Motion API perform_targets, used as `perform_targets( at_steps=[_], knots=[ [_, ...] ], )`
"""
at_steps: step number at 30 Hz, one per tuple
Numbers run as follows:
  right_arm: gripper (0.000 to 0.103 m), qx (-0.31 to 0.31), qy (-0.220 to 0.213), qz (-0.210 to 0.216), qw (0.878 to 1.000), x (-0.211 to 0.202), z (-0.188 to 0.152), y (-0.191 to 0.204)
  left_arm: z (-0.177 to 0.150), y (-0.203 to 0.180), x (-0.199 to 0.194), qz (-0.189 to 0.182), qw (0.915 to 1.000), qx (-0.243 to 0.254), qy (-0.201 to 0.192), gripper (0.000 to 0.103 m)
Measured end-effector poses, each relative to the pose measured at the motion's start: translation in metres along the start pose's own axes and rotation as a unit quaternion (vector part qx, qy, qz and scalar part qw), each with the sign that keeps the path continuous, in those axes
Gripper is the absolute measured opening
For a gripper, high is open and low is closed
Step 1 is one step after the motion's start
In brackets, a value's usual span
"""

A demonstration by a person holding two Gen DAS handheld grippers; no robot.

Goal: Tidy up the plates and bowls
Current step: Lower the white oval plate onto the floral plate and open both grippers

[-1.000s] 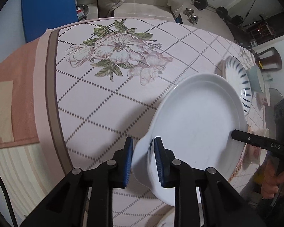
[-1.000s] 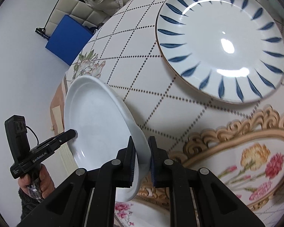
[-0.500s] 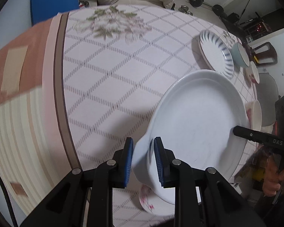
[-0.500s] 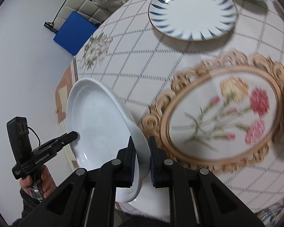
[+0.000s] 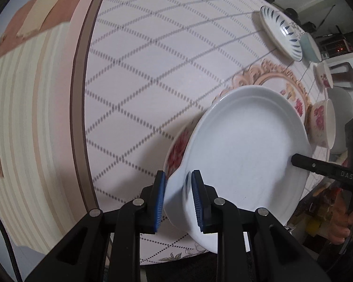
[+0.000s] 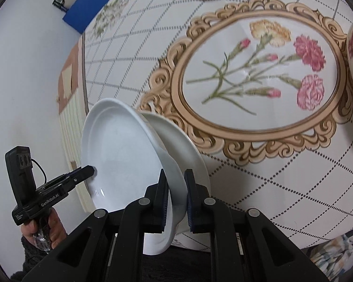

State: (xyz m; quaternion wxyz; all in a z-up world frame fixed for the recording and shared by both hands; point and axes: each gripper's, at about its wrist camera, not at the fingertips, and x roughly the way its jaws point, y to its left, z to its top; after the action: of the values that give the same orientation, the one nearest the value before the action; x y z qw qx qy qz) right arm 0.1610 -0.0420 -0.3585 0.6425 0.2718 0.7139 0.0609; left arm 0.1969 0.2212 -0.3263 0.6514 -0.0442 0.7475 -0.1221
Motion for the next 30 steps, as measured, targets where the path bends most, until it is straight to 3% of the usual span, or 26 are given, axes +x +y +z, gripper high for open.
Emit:
perform_targets(
  at_steps=[15, 16, 18, 21, 24, 30],
  knots=[
    [0.015, -0.025, 0.007, -0.023, 0.999, 0.021, -0.011, -0.006, -0.022, 0.000, 0.021, 0.025, 0.9997, -0.008, 0.003, 0.019],
    [0.014, -0.025, 0.004, -0.021, 0.999, 0.021, -0.012, -0.007, -0.021, -0.003, 0.021, -0.001, 1.0000, -0.005, 0.001, 0.006],
    [0.013, -0.020, 0.009, -0.011, 1.000, 0.023, -0.012, -0.006, -0.019, -0.015, 0.020, -0.028, 0.9996, 0.001, 0.006, 0.005],
    [0.012, -0.019, 0.010, -0.022, 1.000, 0.029, -0.013, -0.006, -0.018, -0.040, 0.019, -0.016, 0.9994, 0.030, 0.001, 0.005],
    [0.013, -0.013, 0.008, -0.018, 1.000, 0.032, -0.015, -0.012, -0.018, -0.040, 0.023, -0.022, 0.9995, 0.022, 0.002, 0.005],
    [0.013, -0.012, 0.017, -0.028, 0.999, 0.035, -0.016, -0.009, -0.018, -0.034, 0.034, 0.026, 0.9989, 0.036, 0.011, 0.005]
  ],
)
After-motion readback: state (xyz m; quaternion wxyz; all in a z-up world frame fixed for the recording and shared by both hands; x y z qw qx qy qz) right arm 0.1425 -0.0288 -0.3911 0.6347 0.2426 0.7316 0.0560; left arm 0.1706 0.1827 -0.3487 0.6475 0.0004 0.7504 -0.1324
